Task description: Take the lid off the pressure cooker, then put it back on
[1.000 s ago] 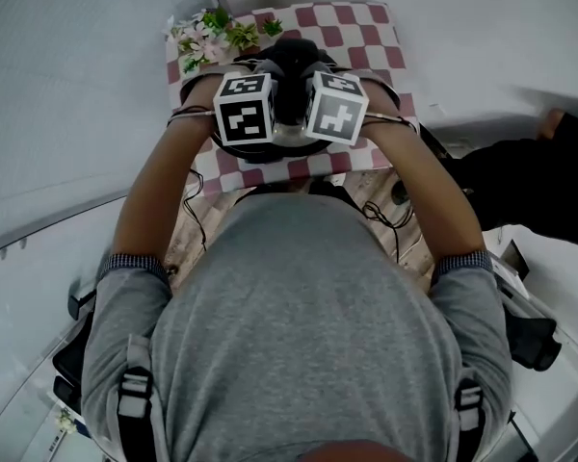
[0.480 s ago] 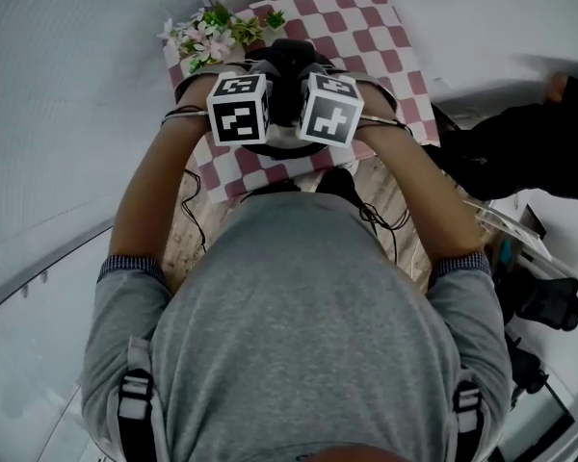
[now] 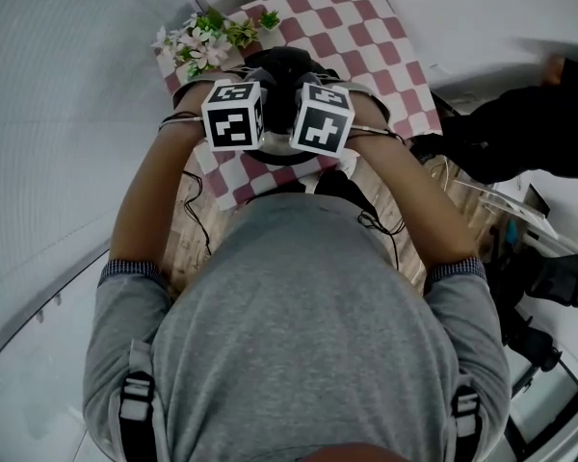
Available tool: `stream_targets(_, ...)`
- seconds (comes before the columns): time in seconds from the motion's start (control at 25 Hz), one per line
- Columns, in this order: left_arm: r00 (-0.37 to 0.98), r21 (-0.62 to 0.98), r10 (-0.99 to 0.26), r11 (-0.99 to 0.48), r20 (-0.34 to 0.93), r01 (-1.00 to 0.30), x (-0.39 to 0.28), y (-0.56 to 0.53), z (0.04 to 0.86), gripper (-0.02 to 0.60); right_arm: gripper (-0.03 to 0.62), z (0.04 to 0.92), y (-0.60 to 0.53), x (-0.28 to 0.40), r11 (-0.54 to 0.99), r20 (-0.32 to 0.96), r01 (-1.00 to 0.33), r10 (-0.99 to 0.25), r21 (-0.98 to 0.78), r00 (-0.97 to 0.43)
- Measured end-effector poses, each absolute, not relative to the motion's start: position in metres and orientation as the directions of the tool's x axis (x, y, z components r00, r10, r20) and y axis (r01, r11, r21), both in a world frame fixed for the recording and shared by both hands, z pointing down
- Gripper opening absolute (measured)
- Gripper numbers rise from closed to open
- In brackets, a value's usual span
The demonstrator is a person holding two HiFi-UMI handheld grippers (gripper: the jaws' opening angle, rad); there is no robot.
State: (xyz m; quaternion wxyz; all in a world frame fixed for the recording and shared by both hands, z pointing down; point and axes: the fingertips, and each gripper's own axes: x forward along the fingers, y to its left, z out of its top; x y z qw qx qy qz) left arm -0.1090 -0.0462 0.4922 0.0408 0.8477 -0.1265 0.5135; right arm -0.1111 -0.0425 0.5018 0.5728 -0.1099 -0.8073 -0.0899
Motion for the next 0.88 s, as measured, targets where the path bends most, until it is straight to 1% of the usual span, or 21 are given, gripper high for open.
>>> stream_targets(0.4,0.453,-0.042,-0.148,-0.971,0.879,-0.236,-0.118,-0.052,0.508,0.298,0.293,0.517,-0.049,-0.119,0.969,0.953,0.246,0.052,0.025,-0.3)
stream_targets(0.68,0.494,-0.01,-0.134,-0.97,0.859,-0.245,-0.12,-0.057,0.515,0.298,0.293,0.525,-0.053,-0.122,0.972,0.953,0.235,0.082,-0.012,-0.291)
stream_targets(0.88,0.521,0.037,-0.109,-0.964,0.847,-0.262,-0.121,-0.057,0.517,0.298,0.293,0.528,-0.053,-0.123,0.965,0.947,0.258,0.117,-0.037,-0.299)
